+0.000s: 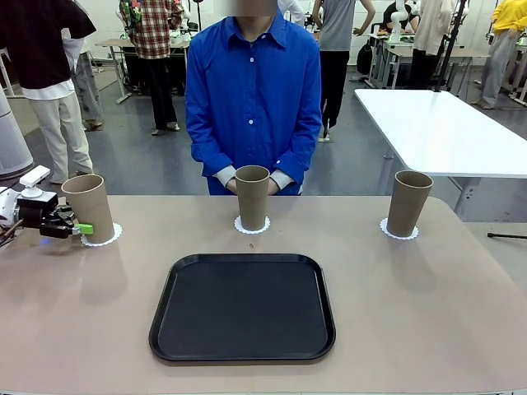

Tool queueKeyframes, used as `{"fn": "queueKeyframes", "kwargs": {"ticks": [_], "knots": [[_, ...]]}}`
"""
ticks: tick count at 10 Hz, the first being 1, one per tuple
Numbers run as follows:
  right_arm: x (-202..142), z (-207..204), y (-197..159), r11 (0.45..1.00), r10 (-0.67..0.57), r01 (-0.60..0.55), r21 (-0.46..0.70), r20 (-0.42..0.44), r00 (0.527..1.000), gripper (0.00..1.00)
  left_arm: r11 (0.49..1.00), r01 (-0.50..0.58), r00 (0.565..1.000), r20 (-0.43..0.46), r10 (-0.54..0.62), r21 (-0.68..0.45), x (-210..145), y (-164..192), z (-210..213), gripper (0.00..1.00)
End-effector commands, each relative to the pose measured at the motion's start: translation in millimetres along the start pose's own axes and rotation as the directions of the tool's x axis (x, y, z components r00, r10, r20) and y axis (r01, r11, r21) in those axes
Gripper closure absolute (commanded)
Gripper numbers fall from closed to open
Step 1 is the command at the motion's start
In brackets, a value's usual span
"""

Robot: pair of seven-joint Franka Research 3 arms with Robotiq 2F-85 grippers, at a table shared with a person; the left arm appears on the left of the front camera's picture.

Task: Place coasters on the table and set cups on them.
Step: Take one Reusable plastic cup from the Flat Tray and place it on a coaster set by the human.

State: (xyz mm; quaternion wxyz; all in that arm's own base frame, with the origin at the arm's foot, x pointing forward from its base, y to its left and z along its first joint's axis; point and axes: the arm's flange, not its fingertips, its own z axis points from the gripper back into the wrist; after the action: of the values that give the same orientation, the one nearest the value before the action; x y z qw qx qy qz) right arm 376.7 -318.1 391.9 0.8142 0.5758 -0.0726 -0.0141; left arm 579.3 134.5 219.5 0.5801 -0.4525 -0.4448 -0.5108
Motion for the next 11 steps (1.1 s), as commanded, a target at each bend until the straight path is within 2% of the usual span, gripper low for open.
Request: {"fn": "queueKeyframes", "kwargs": {"ticks": [1, 6, 11], "knots": [[-0.4, 0.7, 1.2, 1.0, -0.007, 0.007, -0.004, 0.001, 1.0, 0.0, 1.0, 0.003, 1.0, -0.017, -0.003, -0.019, 0.8, 4.0, 2.6, 0.0], [-0.4, 0.7, 1.2, 1.0, -0.007, 0.007, -0.004, 0.001, 1.0, 0.0, 0.998, -0.013, 1.0, -0.017, 0.012, -0.06, 2.6, 3.7, 4.5, 0.0], [-0.4, 0.7, 1.2, 1.0, -0.007, 0.007, -0.004, 0.001, 1.0, 0.0, 0.999, -0.008, 1.0, -0.012, 0.008, -0.054, 5.1, 5.6, 10.4, 0.0]]}}
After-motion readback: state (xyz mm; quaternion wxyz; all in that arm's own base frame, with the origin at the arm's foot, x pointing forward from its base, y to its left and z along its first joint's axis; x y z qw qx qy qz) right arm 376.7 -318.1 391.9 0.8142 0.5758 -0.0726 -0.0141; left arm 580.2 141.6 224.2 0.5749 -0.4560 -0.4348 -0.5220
